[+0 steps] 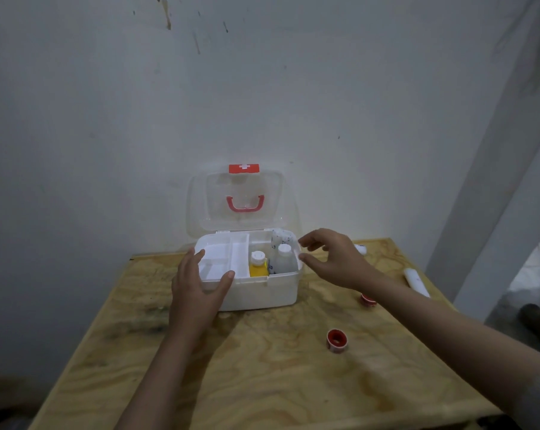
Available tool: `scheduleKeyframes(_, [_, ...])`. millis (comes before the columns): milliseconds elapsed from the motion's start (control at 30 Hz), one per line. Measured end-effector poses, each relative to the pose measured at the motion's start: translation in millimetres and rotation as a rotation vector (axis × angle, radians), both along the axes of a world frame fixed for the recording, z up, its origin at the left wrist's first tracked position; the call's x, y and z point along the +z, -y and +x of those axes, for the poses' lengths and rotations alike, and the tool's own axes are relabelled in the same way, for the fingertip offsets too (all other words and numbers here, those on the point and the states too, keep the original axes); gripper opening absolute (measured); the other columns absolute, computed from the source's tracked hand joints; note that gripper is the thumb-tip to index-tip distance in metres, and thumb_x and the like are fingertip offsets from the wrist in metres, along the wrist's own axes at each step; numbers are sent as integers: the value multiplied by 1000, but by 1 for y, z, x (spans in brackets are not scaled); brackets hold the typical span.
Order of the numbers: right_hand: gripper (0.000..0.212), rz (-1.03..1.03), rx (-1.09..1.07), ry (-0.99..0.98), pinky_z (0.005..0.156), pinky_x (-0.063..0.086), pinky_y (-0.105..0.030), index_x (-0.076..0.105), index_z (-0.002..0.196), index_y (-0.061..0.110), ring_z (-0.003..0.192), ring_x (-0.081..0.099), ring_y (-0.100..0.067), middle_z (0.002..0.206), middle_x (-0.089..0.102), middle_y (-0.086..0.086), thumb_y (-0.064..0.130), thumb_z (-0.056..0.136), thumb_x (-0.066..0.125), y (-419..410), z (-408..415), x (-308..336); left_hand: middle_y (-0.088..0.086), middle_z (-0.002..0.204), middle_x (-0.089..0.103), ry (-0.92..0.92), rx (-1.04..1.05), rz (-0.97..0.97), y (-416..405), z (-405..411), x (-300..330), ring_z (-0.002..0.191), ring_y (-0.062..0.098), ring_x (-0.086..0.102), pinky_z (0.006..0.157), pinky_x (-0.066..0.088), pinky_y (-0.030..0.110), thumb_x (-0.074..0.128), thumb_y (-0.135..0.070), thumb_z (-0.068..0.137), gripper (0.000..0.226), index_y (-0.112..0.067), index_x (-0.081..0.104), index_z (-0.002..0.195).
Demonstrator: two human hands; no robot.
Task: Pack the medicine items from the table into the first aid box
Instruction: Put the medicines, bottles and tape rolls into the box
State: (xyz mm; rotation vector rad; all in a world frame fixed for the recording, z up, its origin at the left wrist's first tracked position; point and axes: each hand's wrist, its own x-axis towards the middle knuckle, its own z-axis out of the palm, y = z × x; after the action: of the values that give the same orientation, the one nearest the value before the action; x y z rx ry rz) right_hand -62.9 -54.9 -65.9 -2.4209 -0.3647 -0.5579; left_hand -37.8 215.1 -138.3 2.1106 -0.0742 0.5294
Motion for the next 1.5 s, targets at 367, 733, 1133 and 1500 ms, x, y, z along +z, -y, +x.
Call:
scheduleKeyframes(367, [16, 47, -792, -35, 68, 40, -30, 65, 95, 9, 80, 57, -26, 96, 64, -11, 18, 82, 61, 114, -70, -70, -2, 154, 29, 9, 6, 18, 0, -5, 1, 138, 25, 30, 101, 39, 50, 67, -51, 77, 71, -31, 36, 138])
scheduleKeyframes(733, [20, 163, -915, -66, 68, 43, -32, 65, 97, 8, 77, 54, -27, 96, 63, -16, 14, 79, 60, 133, -83, -94, -1, 153, 30, 4, -3, 9, 7, -3, -1, 137, 26, 31, 102, 40, 50, 67, -50, 78, 70, -30, 36, 138])
scheduleKeyframes(1133, [14, 350, -557, 202, 60, 46, -14, 69, 91, 15, 73, 62, -17, 87, 68, 0, 16, 77, 72, 67, -69, -25, -3, 155, 27, -37, -4, 35, 11, -6, -7, 138, 25, 29, 102, 39, 51, 66, -51, 78, 71, -32, 34, 138])
scheduleKeyframes(1500, [22, -10, -155, 41, 62, 43, -20, 72, 92, 11, 71, 57, -12, 87, 69, -1, 25, 76, 70, -45, -17, 34, -7, 157, 20, -98, -94, 53, 23, -11, 4, 141, 24, 21, 105, 33, 48, 58, -59, 80, 71, -37, 28, 141])
